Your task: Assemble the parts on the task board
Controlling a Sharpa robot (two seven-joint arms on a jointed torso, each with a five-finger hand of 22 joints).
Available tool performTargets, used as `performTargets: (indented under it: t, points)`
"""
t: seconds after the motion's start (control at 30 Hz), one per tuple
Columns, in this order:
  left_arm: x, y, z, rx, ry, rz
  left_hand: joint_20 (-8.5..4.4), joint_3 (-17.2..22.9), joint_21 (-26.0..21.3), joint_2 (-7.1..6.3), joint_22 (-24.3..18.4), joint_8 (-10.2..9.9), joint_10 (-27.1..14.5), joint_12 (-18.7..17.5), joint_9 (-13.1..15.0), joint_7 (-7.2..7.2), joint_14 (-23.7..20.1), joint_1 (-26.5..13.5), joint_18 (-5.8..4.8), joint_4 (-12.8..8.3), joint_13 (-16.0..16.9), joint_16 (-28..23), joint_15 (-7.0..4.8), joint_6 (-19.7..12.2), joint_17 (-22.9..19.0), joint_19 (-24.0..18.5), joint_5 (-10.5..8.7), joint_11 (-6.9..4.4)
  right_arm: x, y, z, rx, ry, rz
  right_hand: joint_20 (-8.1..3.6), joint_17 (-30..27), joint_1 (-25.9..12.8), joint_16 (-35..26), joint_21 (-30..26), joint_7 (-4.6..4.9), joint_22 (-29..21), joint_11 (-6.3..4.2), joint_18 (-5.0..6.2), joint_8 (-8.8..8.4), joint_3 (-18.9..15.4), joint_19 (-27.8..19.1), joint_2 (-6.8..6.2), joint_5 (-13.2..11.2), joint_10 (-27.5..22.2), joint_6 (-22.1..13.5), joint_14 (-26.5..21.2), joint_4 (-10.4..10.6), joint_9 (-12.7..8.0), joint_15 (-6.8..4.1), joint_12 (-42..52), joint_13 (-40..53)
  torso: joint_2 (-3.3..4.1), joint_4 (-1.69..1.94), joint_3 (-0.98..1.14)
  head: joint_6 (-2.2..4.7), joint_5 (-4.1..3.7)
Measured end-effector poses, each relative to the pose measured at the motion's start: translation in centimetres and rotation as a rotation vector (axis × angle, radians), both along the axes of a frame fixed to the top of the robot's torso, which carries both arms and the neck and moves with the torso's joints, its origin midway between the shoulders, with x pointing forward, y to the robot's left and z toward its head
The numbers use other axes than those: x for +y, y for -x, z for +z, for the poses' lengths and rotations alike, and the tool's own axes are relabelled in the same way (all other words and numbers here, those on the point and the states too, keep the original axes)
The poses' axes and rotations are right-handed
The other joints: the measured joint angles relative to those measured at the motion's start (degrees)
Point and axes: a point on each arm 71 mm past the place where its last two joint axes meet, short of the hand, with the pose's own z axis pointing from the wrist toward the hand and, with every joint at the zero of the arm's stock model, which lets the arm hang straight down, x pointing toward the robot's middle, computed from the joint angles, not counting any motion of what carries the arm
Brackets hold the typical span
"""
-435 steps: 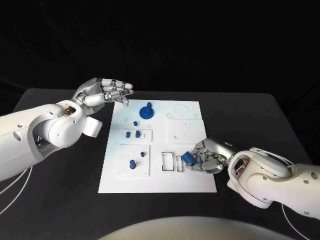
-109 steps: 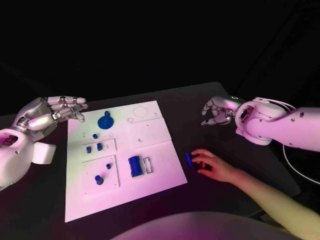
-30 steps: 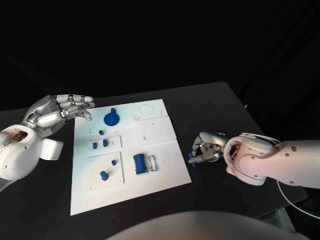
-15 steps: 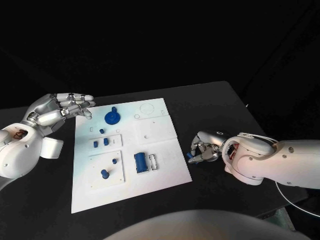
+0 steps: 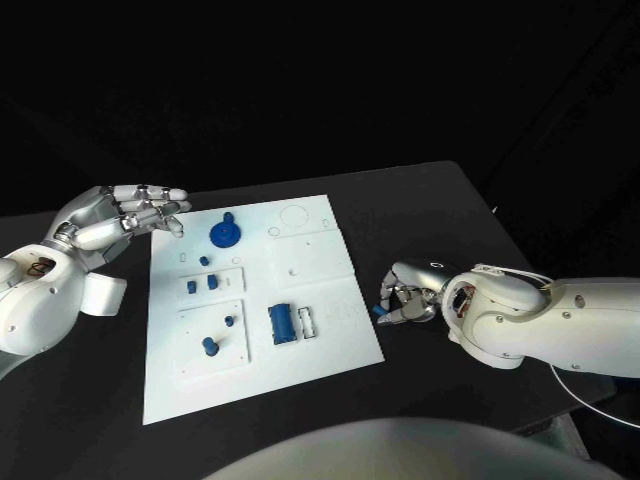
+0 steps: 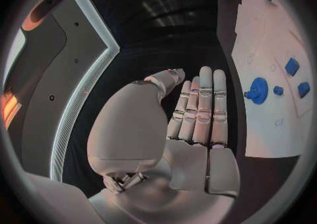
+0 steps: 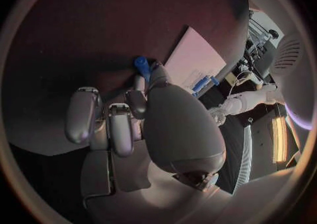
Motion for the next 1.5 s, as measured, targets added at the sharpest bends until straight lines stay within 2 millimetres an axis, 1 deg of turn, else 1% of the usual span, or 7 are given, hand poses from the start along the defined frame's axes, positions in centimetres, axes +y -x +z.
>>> performTargets:
  t: [0.23,0.5,0.57,0.67,0.77,0.9,1.5]
  points:
    - [0.0,0.0,0.0,0.001,0.0,-0.001,0.0,0.0,0.0,0.0,0.0,0.0,0.0,0.0,0.0,0.0,0.0,0.0,0.0,0.0,0.0,0.0,0.0,0.0,0.0,0.0,0.0,0.0,0.1,-0.2,0.0,-0.006,0.015,0.013,0.0,0.0,0.1,0.0,-0.3,-0.07,0.0,-0.17,0.0,0.28,0.3,0.0,-0.07,0.1,-0.1,0.1,0.0,0.3,2.0,0.01,-0.3,-0.3,-0.01,0.01,-0.01,-0.04,0.04]
    - [0.0,0.0,0.0,0.001,0.0,-0.002,0.0,0.0,0.0,0.0,0.0,0.0,0.0,0.0,0.0,0.0,0.0,0.0,0.0,0.0,0.0,0.0,0.0,0.0,0.0,0.0,0.0,0.0,0.6,-0.2,0.0,-0.012,0.017,0.027,-0.4,0.0,2.9,0.0,-0.3,-0.06,0.0,-1.02,0.01,0.1,5.7,0.4,-2.9,2.0,-0.2,0.1,0.6,4.4,2.1,-0.63,-0.4,1.7,-0.03,0.0,0.01,-0.05,0.09]
    - [0.0,0.0,0.0,0.001,0.0,-0.003,0.0,0.0,0.0,0.0,0.0,0.0,0.0,0.0,0.0,0.0,0.0,0.0,0.0,0.0,0.0,0.0,0.0,0.0,0.0,0.0,0.0,0.0,0.6,-0.1,0.0,-0.011,0.016,0.028,-0.4,0.0,3.3,0.0,0.3,-0.1,0.0,-0.88,0.0,1.29,9.1,0.4,-3.3,2.0,0.3,-0.1,0.5,7.7,2.1,-0.54,-0.7,1.7,-0.03,0.0,0.01,-0.03,0.05]
    - [0.0,0.0,0.0,0.001,-0.001,-0.003,0.0,0.0,0.0,0.0,0.0,0.0,0.0,0.0,0.0,0.0,0.0,0.0,0.0,0.0,0.0,0.0,0.0,0.0,0.0,0.0,0.0,0.0,0.5,0.0,0.2,-0.012,0.017,0.028,-0.4,0.0,2.2,0.0,0.7,-0.19,0.0,-0.9,0.0,2.68,16.3,0.4,-3.98,2.8,0.7,-0.8,0.4,7.7,1.8,-0.61,-0.7,-0.4,-0.01,0.01,0.02,-0.01,0.02]
    - [-0.1,0.0,0.0,0.001,0.0,-0.003,0.0,0.0,0.0,0.0,0.0,0.0,0.0,0.0,0.0,0.0,0.0,0.0,0.0,0.0,0.0,0.0,0.0,0.0,0.0,0.0,0.0,0.0,-0.2,-0.4,0.7,-0.021,0.03,0.007,-0.4,0.0,-2.3,0.0,0.7,-0.16,0.0,-1.0,0.0,3.75,26.4,0.4,-5.82,3.2,0.8,-1.3,0.4,1.4,-5.9,-0.61,-0.2,0.3,0.01,0.01,0.02,-0.01,0.02]
    - [-0.1,0.0,0.0,0.001,0.0,-0.005,0.0,0.0,0.0,0.0,0.0,0.0,0.0,0.0,0.0,0.0,0.0,0.0,0.0,0.0,0.0,0.0,0.0,0.0,0.0,0.0,0.0,0.0,-1.1,-0.9,1.3,-0.032,0.048,-0.024,-0.4,0.0,-5.0,0.0,1.1,-0.02,0.0,-0.78,0.0,3.76,34.0,0.4,-6.71,3.2,1.0,-1.8,0.4,-5.6,-6.1,-0.61,-0.1,0.6,0.02,0.03,0.01,-0.02,0.09]
    - [-0.3,0.0,0.0,0.001,0.001,-0.008,0.0,0.0,0.0,0.0,0.0,0.0,0.0,0.0,0.0,0.0,0.0,0.0,0.0,0.0,0.0,0.0,0.0,0.0,0.0,0.0,0.0,0.0,0.6,-1.6,3.6,-0.041,-0.04,-0.051,-0.39,0.0,-9.0,0.0,1.1,-0.21,0.0,-0.98,0.0,3.81,36.2,0.4,-6.55,3.2,1.2,-2.0,0.4,-7.3,-6.1,-0.61,0.0,0.7,0.01,0.05,-0.05,0.19,0.75]
